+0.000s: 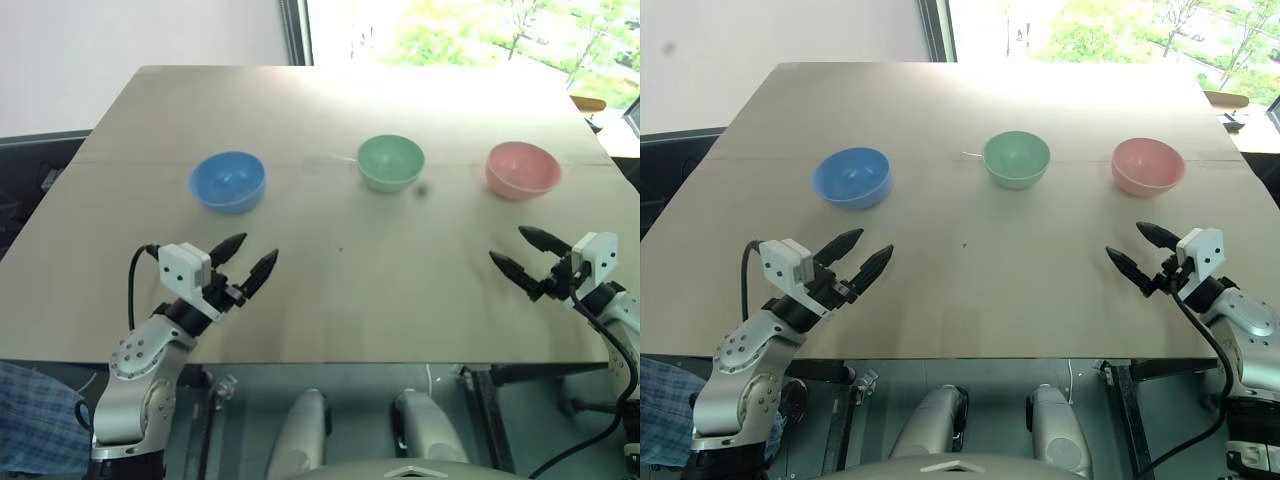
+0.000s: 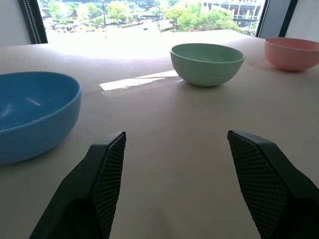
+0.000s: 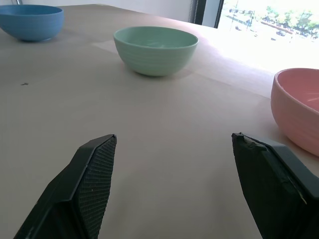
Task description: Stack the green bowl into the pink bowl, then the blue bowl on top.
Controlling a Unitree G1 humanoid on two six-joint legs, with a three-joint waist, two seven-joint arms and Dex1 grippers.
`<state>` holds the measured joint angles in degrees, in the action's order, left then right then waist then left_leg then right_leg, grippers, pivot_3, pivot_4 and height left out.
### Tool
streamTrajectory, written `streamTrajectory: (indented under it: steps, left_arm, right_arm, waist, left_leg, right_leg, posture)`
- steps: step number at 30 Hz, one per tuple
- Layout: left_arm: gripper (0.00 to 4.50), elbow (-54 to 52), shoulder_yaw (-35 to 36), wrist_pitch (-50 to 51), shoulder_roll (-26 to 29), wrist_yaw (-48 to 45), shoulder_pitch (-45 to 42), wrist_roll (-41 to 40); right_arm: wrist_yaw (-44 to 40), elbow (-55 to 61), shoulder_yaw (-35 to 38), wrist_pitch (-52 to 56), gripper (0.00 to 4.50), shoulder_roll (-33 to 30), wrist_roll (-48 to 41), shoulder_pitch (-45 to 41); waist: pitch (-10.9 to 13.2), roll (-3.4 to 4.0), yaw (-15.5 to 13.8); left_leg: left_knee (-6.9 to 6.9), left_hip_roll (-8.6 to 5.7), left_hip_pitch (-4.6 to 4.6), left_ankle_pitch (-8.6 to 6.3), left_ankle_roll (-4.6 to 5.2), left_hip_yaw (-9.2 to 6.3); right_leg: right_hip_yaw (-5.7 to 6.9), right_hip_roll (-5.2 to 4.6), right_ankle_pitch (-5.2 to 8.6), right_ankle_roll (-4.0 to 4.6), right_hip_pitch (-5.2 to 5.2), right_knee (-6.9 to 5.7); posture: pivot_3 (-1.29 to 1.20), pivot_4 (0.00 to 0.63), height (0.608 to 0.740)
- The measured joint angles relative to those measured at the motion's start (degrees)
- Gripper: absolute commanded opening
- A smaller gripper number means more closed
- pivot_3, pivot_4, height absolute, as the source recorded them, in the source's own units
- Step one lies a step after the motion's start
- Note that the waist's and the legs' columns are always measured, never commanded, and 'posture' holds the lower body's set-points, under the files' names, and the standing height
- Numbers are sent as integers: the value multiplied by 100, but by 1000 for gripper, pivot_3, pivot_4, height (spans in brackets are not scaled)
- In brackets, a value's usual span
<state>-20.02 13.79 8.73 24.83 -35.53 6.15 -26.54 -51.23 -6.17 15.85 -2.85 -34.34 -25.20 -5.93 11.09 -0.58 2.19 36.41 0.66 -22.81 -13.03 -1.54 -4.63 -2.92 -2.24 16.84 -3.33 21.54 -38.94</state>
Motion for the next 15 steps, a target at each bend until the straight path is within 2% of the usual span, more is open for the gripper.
streamTrajectory:
  steps: [2,5,8,15]
  left_arm:
    - [3441,0,-32,-62,0,-64,9,-6]
    - [3441,-96,-43,-47,11,-509,106,-522]
    - [3441,-206,-48,-32,45,-686,80,-738]
    - [3441,-317,-113,130,88,-814,-78,-997]
  right_arm:
    - [63,-78,1,33,3912,-145,77,-116]
    - [164,-544,-45,-84,3912,-690,635,-619]
    - [182,-862,-145,-202,3912,-979,969,-1053]
    - [94,-2144,-1026,-342,3912,-1461,2058,-2596]
  waist:
    - [0,1,-2]
    - [0,1,0]
    - [0,1,2]
    - [0,2,7]
  left_leg:
    - [3,-1,1,0,0,4]
    - [5,0,1,0,0,11]
    - [4,3,4,0,0,12]
    - [6,3,1,0,1,16]
  right_leg:
    - [-4,0,0,0,0,-1]
    - [-8,0,0,0,2,-1]
    - [-8,2,0,0,2,-1]
    - [-12,2,-1,0,4,1]
  posture:
    - [0,150,740]
    - [0,150,740]
    - [0,150,740]
    - [0,150,740]
